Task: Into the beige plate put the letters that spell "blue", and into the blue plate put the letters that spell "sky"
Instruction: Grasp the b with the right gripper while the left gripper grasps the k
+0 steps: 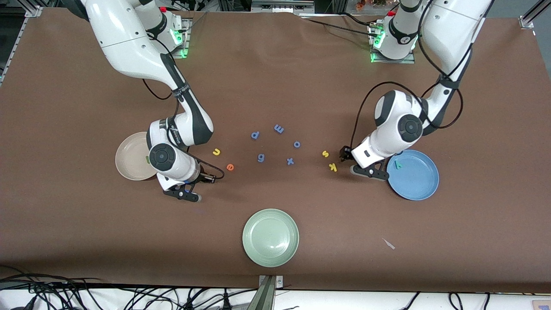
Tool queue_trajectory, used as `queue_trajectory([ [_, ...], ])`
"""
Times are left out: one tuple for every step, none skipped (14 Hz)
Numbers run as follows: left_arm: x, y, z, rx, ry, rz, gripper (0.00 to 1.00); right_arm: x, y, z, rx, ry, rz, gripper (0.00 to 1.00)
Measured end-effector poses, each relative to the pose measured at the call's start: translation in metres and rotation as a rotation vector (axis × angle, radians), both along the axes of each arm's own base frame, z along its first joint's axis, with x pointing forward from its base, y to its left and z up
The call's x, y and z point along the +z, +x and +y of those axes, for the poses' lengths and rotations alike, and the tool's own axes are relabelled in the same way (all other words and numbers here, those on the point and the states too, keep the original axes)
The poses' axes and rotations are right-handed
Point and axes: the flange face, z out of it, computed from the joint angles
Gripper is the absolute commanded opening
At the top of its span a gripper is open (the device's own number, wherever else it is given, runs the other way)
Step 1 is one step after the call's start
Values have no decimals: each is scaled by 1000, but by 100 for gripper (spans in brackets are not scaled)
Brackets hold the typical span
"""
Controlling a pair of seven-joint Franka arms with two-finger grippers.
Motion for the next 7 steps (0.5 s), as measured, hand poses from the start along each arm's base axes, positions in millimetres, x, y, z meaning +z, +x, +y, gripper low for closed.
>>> queue_trajectory([
  [-5, 3, -7, 16, -4, 0, 70, 4, 2, -2, 9, -5, 9, 24],
  [-9, 5, -13, 33, -8, 1, 68, 8, 4, -8, 38, -10, 21, 25],
  [-12, 7, -18, 52, -12, -1, 68, 12, 6, -17, 78, -16, 34, 25],
  [-15, 7, -24, 62, -15, -5, 68, 19, 7, -30, 120, -25, 43, 25],
  [-19, 6, -29, 70, -17, -8, 67, 26, 7, -47, 164, -32, 47, 25],
  [-22, 5, -35, 74, -19, -11, 65, 33, 4, -66, 207, -38, 49, 25],
  [-26, 3, -41, 73, -22, -18, 64, 38, -3, -85, 249, -43, 52, 25],
])
